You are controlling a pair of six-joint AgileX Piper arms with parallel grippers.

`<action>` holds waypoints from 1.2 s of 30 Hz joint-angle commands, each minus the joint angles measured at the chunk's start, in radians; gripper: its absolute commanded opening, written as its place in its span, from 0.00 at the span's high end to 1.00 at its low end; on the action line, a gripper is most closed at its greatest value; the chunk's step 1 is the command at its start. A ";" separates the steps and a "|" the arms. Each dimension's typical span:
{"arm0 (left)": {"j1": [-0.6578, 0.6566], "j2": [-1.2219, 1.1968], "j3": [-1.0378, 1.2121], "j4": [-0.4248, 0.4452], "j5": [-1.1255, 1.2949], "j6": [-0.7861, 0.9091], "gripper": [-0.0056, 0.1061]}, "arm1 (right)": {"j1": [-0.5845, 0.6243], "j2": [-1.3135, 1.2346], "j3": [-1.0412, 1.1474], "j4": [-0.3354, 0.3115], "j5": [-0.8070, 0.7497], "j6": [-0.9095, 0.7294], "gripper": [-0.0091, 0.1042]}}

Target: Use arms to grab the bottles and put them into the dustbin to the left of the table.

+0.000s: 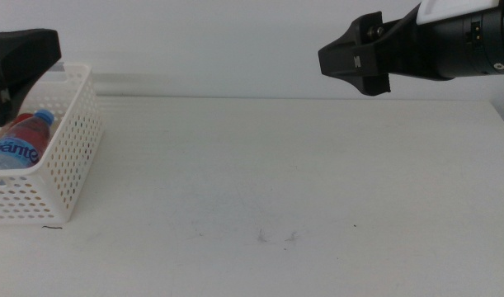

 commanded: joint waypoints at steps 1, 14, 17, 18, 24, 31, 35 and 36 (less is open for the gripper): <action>-0.007 -0.004 0.000 -0.002 -0.007 0.000 0.11 | 0.002 -0.019 0.000 -0.002 -0.009 -0.002 0.16; 0.143 -0.220 0.345 -0.014 -0.164 0.003 0.11 | -0.270 -0.277 0.413 0.036 -0.432 -0.002 0.16; 0.218 -0.331 0.475 -0.014 -0.171 0.001 0.11 | -0.354 -0.408 0.613 0.038 -0.464 -0.002 0.16; 0.241 -0.370 0.517 -0.012 -0.171 0.001 0.11 | -0.382 -0.458 0.687 0.038 -0.500 -0.002 0.16; 0.299 -0.562 0.686 -0.023 -0.172 0.001 0.11 | -0.506 -0.792 1.062 0.027 -0.677 -0.002 0.16; 0.299 -0.675 0.795 -0.055 -0.235 0.001 0.11 | -0.574 -1.120 1.296 0.008 -0.599 -0.002 0.16; 0.299 -0.698 0.861 -0.053 -0.351 0.001 0.11 | -0.579 -1.242 1.319 -0.021 -0.530 -0.002 0.16; 0.299 -0.706 0.881 -0.053 -0.379 0.001 0.11 | -0.579 -1.242 1.319 -0.027 -0.508 -0.002 0.16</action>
